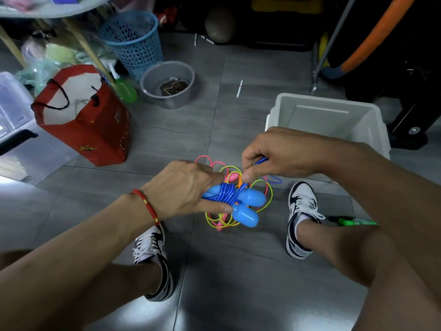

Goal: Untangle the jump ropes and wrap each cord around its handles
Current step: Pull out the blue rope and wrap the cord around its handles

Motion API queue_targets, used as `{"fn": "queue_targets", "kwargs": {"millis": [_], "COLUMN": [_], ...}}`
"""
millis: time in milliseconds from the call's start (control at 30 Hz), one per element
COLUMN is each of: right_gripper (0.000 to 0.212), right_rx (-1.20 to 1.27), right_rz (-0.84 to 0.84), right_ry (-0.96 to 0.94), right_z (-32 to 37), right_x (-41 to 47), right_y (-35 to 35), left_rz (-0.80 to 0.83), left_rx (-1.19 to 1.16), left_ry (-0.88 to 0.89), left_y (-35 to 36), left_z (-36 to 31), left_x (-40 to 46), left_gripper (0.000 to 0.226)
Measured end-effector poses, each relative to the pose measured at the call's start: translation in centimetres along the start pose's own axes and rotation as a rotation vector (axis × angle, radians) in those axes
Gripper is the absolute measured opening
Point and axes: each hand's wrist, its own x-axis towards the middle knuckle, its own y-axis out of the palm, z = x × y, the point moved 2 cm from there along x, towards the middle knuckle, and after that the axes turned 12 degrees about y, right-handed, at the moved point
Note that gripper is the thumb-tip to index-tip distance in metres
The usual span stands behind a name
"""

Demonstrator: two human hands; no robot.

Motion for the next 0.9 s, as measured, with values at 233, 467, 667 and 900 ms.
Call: {"fn": "queue_targets", "kwargs": {"millis": [233, 467, 667, 900], "right_gripper": [0.037, 0.012, 0.032, 0.035], "right_rx": [0.062, 0.167, 0.367, 0.850], "right_rz": [0.172, 0.151, 0.152, 0.109], "right_ry": [-0.028, -0.093, -0.115, -0.048], "right_z": [-0.3, -0.6, -1.7, -2.4], "right_x": [0.9, 0.1, 0.3, 1.0], "right_y": [1.5, 1.3, 1.0, 2.5], "left_rz": [0.140, 0.205, 0.004, -0.414], "left_rx": [-0.155, -0.230, -0.567, -1.031], "left_ry": [-0.080, -0.162, -0.079, -0.513], "left_y": [0.8, 1.4, -1.6, -1.8], "left_z": [0.3, 1.8, -0.2, 0.7], "left_x": [-1.0, -1.9, -0.4, -0.8], "left_gripper": [0.061, 0.073, 0.037, 0.058]}}
